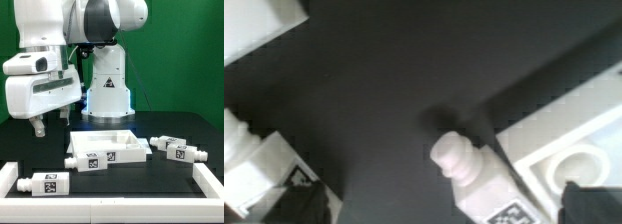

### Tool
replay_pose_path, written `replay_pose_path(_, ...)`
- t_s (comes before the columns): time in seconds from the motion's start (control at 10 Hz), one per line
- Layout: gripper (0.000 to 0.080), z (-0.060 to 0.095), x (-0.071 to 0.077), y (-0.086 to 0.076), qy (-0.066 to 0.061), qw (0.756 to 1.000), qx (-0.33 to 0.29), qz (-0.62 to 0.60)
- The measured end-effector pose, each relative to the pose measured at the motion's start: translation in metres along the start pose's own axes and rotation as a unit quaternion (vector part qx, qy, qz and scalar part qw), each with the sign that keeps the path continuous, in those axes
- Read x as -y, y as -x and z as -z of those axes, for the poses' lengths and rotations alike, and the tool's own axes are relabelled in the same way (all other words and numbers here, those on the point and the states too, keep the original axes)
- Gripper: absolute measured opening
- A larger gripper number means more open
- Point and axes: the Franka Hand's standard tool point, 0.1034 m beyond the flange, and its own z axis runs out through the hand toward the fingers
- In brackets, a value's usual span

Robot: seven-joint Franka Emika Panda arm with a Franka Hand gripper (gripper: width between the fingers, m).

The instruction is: Assemble one leg

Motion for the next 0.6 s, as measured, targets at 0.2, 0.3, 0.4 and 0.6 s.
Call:
replay_pose_path(0.2, 0.0649, 0.001, -0.002, 0.0, 0.001, 0.998, -0.008, -0.058)
replay_pose_path(0.3, 0.0649, 0.001, -0.002, -0.001, 0.0, 0.997, -0.009, -0.082)
replay_pose_path(0.4, 0.0649, 0.001, -0.002, -0.001, 0.0, 0.993, -0.01, -0.121)
replay_pose_path(0.6, 0.0649, 0.003, 0.009, 0.007, 0.009, 0.968, -0.016, -0.249)
